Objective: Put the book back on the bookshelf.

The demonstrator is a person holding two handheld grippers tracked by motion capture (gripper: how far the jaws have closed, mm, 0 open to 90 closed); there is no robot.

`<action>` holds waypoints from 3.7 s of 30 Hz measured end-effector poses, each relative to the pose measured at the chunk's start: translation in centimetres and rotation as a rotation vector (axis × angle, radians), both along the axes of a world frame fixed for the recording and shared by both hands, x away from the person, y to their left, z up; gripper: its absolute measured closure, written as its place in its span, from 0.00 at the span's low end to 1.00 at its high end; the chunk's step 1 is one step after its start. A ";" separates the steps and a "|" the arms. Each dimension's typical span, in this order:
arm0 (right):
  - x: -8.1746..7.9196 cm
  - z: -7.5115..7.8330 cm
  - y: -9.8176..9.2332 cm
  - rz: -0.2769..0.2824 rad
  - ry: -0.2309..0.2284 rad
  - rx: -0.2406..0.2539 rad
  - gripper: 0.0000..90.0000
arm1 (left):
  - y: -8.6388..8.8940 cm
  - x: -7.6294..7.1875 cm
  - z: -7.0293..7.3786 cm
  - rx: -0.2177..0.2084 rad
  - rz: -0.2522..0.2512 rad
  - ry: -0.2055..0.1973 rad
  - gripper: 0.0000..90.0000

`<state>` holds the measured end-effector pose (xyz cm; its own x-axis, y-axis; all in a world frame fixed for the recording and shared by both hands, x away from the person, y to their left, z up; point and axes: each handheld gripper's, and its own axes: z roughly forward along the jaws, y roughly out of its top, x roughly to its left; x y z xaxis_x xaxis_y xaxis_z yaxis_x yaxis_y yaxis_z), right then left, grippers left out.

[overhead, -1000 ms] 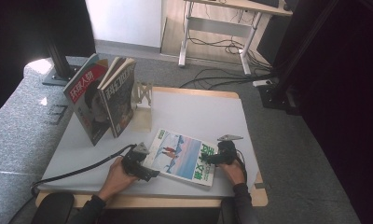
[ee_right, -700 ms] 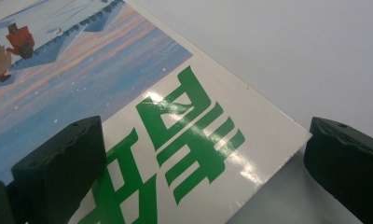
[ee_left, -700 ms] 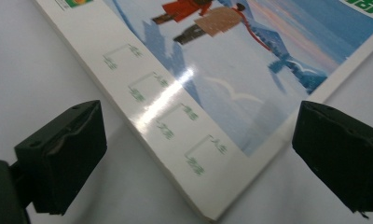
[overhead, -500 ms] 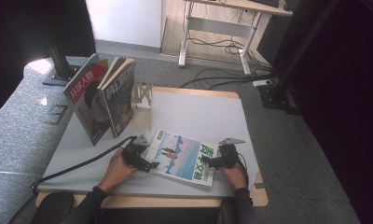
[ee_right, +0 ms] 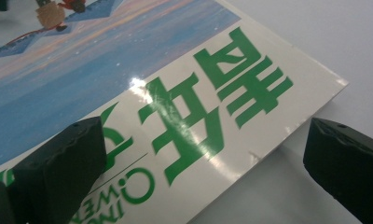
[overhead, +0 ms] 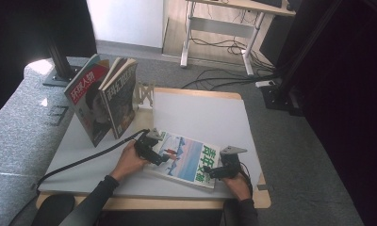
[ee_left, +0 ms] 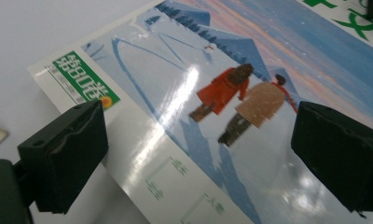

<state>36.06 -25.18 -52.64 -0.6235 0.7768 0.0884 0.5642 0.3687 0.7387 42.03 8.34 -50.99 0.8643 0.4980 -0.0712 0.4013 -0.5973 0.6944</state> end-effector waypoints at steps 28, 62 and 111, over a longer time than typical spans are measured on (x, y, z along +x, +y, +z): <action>-5.0 -0.1 0.7 0.072 0.012 0.010 0.00 | -2.9 5.1 -0.7 -0.028 0.022 -0.051 0.04; -4.5 -0.2 -1.4 0.025 0.016 -0.048 0.00 | -1.7 3.8 -0.3 0.048 0.042 0.005 0.05; 6.6 0.0 -2.9 -0.193 -0.006 -0.080 0.00 | 4.0 -5.4 -0.7 -0.001 0.014 0.093 0.09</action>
<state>42.63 -28.04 -52.61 -0.4631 0.8861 0.0184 0.6255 0.3121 0.7151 36.65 12.38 -51.71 0.8467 0.5102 -0.1514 0.4726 -0.5900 0.6547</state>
